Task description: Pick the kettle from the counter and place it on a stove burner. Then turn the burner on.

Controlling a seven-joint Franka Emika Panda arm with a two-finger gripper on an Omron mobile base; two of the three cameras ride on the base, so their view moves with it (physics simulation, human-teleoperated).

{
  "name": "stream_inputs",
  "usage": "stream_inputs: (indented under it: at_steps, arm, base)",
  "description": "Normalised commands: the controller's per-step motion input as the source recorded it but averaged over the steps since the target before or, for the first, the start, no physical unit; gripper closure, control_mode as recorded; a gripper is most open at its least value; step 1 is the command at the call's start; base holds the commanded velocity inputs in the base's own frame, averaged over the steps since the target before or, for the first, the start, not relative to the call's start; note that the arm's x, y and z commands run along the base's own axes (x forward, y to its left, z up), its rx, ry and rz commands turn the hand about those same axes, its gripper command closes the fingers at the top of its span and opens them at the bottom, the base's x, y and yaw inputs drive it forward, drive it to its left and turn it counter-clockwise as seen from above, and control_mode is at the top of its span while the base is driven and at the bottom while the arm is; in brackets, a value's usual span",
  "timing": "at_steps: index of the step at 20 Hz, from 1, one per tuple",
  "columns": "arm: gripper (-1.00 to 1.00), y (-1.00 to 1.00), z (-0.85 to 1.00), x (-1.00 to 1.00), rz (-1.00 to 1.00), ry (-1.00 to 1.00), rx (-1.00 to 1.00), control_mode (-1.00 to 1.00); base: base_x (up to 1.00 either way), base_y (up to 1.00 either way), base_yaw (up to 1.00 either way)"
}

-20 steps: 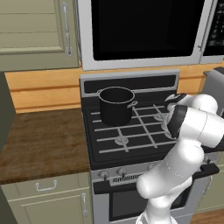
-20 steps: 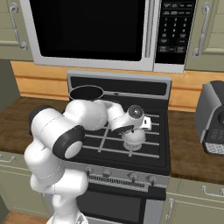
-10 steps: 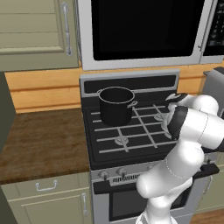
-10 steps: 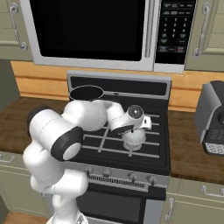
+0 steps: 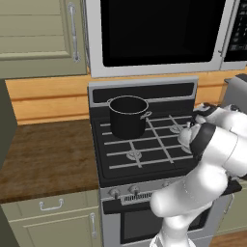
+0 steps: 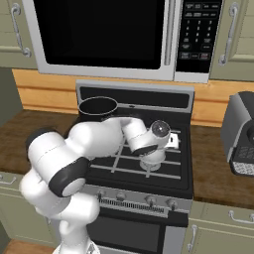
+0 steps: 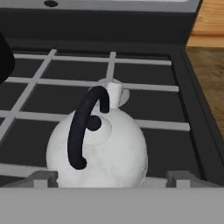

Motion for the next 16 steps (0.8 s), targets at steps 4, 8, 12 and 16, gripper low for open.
stream_inputs:
  at_steps: [4, 8, 12, 16]
  arm:
    - [-1.0, -0.47, 0.04, -0.79, 0.0, 0.0, 0.0, -1.0]
    - [-1.0, -0.36, 0.0, -0.7, 0.0, 0.0, 0.0, -1.0]
    - [-1.0, -0.23, 0.0, -0.59, 0.0, -0.05, 0.0, -1.0]
    - [-1.0, -0.09, -0.01, -0.46, 0.01, -0.1, 0.0, -1.0]
  base:
    - [0.0, 0.0, 0.0]
    - [0.0, 0.0, 0.0]
    - [0.0, 0.0, 0.0]
    - [0.0, 0.0, 0.0]
